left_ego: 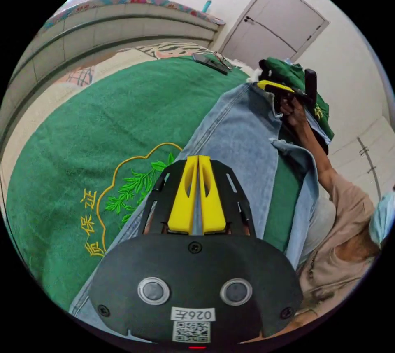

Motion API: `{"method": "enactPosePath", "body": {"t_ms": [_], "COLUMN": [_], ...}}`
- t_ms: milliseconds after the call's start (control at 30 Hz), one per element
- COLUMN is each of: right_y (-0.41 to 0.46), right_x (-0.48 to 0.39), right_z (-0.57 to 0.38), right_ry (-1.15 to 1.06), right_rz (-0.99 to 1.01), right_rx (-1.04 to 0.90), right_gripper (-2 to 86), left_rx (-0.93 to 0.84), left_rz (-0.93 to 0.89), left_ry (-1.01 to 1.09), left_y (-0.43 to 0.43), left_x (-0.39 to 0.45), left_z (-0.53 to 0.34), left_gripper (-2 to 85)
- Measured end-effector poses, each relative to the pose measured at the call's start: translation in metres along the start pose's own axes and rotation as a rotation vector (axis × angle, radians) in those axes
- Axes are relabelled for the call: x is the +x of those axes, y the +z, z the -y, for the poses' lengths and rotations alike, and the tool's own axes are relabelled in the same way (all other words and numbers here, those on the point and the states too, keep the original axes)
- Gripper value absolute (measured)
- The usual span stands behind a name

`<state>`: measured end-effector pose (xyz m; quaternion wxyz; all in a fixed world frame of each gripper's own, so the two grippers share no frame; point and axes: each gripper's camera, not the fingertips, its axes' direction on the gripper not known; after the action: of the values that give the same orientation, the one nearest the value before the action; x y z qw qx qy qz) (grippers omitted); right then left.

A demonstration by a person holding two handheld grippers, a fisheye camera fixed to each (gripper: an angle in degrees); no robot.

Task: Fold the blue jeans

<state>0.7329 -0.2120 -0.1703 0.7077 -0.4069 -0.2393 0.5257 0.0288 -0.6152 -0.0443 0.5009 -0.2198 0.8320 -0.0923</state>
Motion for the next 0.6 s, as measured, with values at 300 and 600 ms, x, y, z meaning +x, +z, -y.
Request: {"method": "enactPosePath", "body": {"t_ms": [300,600], "right_y": [-0.034,0.001], "right_x": [-0.003,-0.066], "right_z": [-0.033,-0.05], "right_ry": [0.196,-0.085], "right_rz": [-0.266,-0.423], "right_rx": [-0.031,-0.062], "right_gripper": [2.3,-0.5], "left_rx": [-0.046,-0.026], "left_rz": [0.214,0.19], "left_ry": [-0.069,-0.079], "left_y": [0.002,-0.022], "left_x": [0.022,0.023], "left_z": [-0.045,-0.054], "left_gripper": [-1.0,-1.0]}}
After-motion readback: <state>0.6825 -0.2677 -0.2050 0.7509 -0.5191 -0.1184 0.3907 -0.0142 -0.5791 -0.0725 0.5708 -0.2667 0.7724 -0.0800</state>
